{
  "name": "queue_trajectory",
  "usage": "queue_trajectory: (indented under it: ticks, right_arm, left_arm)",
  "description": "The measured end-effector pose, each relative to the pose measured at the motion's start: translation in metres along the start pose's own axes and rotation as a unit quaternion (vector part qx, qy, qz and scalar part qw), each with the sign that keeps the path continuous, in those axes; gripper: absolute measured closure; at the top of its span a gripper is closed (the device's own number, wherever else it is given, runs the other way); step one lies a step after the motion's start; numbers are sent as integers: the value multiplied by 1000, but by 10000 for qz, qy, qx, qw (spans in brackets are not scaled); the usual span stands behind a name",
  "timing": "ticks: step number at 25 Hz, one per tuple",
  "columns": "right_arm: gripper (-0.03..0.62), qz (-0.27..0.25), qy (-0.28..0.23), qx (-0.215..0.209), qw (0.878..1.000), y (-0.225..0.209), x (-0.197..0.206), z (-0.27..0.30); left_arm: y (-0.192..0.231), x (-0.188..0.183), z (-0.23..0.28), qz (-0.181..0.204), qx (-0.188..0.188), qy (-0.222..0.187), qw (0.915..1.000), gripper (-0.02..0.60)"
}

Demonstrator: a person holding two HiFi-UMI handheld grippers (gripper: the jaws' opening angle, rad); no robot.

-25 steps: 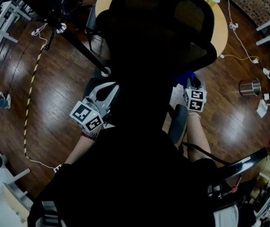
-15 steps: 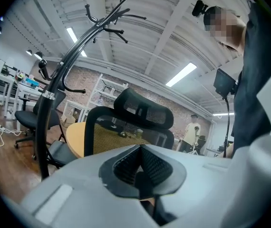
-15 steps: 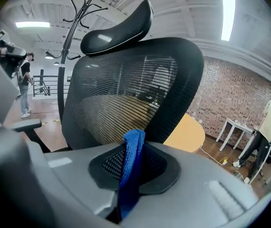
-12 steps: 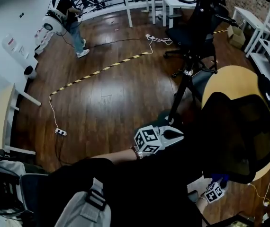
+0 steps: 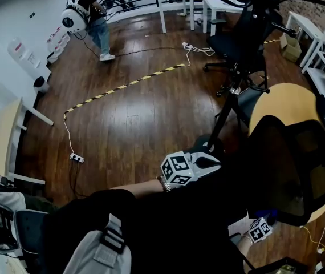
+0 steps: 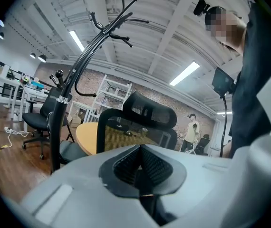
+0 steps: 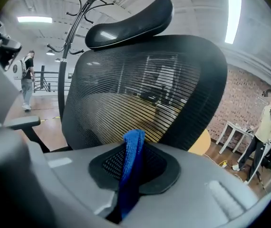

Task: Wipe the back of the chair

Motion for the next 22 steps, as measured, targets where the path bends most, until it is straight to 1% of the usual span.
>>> queue_trajectory:
  ticks: [3, 5, 8, 11, 12, 14, 17, 19, 22]
  right_arm:
    - [554, -38, -38, -11, 10000, 9, -7, 13]
    - [556, 69, -103, 63, 9999, 15, -11, 17]
    - [554, 167, -173, 51, 9997, 24, -13, 24]
    - [556, 288, -268, 208, 9990, 30, -21, 24]
    - [556, 345, -305, 199, 9987, 33, -20, 25]
    - [554, 332, -357, 97, 9988, 43, -19, 27]
    - [556, 180, -413, -93, 9989, 63, -27, 40]
    - [556, 138, -495, -290, 9983, 78, -34, 63]
    - [556, 41, -723, -629, 9954, 99, -45, 103]
  left_arm:
    - [7, 0, -2, -18, -13, 21, 10000, 575]
    - [10, -1, -5, -11, -18, 32, 10000, 575]
    - [17, -2, -11, 35, -49, 88, 9999, 575]
    - [28, -3, -18, 44, -117, 98, 9999, 575]
    - [30, -3, -21, 39, -137, 100, 9998, 575]
    - [34, -3, -27, 46, -145, 121, 9998, 575]
    - [42, -5, -30, 80, -99, 163, 9998, 575]
    - [55, -5, -27, 115, -111, 176, 9997, 575]
    - [78, 2, -30, 146, -302, 113, 9994, 575]
Point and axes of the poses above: the fingertips, and each gripper's own axes: z forward along the fingers, y to its left, x out of its underside, the point moved 4 cm from there along -z, backward along the fingers, and after that the axes turned 13 degrees about -x, right-handed, at the moved point
